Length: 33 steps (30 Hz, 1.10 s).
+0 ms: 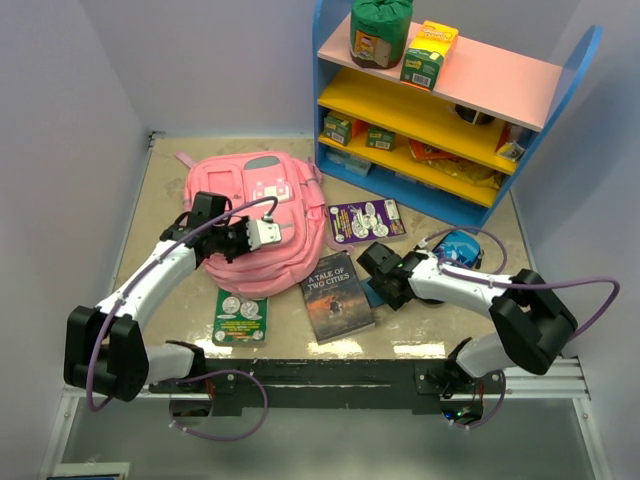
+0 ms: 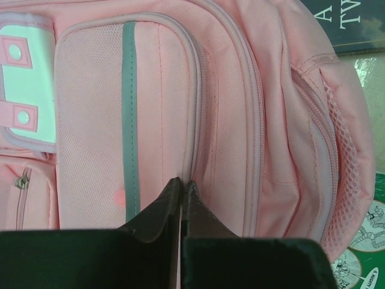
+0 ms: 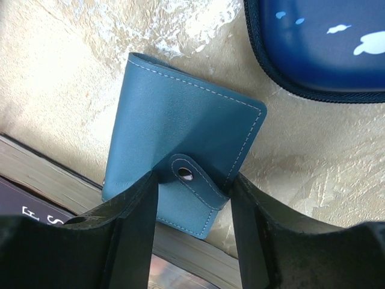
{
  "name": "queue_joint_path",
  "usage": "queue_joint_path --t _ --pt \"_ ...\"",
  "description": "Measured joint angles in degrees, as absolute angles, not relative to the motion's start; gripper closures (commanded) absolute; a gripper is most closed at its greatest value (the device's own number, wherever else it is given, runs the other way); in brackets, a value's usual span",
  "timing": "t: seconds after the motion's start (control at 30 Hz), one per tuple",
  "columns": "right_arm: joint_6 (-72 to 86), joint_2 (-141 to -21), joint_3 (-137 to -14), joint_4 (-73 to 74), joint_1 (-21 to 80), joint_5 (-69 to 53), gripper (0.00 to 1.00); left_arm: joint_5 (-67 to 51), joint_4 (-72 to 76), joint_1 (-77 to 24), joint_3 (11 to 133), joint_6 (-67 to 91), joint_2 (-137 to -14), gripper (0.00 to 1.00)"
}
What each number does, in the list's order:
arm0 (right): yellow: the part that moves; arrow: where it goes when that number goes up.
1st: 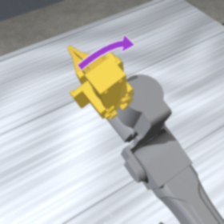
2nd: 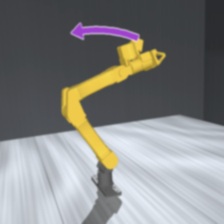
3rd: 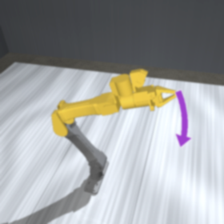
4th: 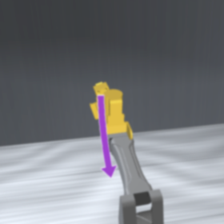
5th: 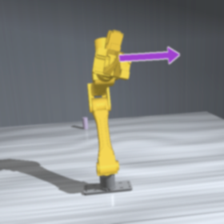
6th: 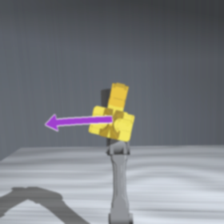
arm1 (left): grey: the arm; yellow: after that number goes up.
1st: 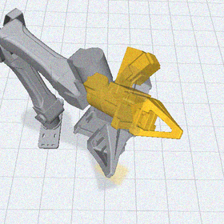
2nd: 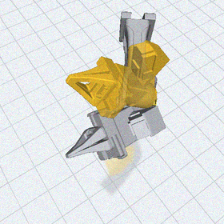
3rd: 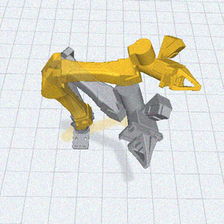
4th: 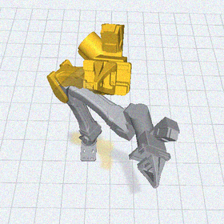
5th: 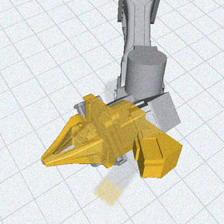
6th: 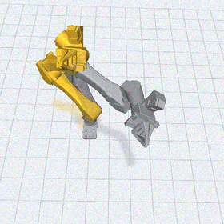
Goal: Pack the student bag
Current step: Pick up the personal item from the center of the board, then place the personal item in the student bag.
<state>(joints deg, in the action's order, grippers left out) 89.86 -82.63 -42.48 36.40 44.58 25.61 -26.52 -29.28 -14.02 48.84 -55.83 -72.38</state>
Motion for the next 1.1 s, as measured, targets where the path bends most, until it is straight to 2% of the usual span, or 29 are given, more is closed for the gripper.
queue_joint_path --t 0.07,0.67,0.97,1.1 --pt "89.8 -82.41 -42.48 36.58 44.58 26.0 1.0 -26.52 -29.26 -14.0 48.84 -55.16 -72.4 1.0" --pt "83.85 -77.1 -48.84 40.93 44.82 32.08 1.0 -26.28 -28.42 -13.89 51.33 -46.44 -68.34 1.0" --pt "75.5 -76.42 -65.08 38.35 45.47 33.47 1.0 -25.69 -26.59 -13.89 51.44 -40.27 -64.71 1.0" --pt "73.12 -76.44 -66.46 34.11 46.3 31.51 1.0 -25.67 -26.44 -13.89 51.44 -37.98 -64.69 1.0"
